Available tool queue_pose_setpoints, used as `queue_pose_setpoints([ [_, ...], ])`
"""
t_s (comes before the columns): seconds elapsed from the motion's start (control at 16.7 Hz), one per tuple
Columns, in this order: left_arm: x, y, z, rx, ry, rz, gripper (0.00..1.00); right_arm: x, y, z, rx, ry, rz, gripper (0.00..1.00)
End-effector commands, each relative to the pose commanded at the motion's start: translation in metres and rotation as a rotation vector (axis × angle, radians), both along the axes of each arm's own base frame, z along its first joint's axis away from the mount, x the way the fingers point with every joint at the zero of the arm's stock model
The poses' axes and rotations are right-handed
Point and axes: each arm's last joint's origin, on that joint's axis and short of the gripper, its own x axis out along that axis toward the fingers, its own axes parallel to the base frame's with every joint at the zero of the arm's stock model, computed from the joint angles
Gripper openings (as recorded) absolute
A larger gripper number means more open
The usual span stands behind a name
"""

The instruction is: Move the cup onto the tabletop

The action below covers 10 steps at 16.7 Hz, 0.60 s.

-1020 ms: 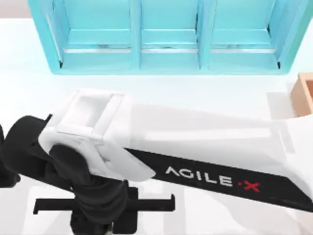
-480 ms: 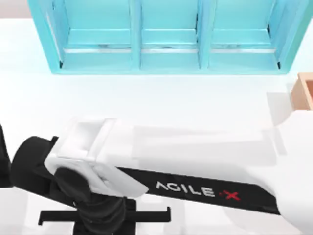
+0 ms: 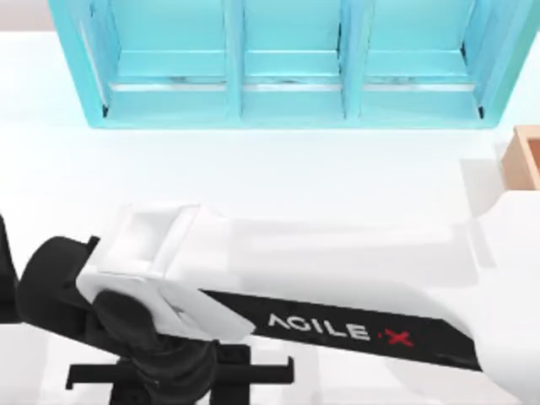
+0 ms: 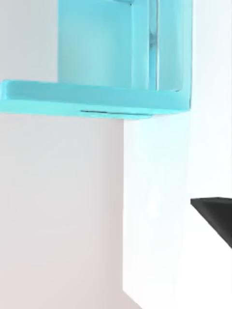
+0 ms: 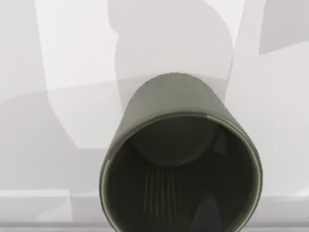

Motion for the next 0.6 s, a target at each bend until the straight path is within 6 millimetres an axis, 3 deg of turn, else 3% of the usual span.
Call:
queue_pose_setpoints([
  [0.24,0.0000,0.0000,0.0000,0.000,0.000,0.000,1.00,0.0000,0.0000,0.0000,0.000,0.000,0.000,0.98],
  [0.6,0.0000,0.0000,0.0000,0.000,0.000,0.000,1.00,0.0000,0.0000,0.0000,0.000,0.000,0.000,1.00],
])
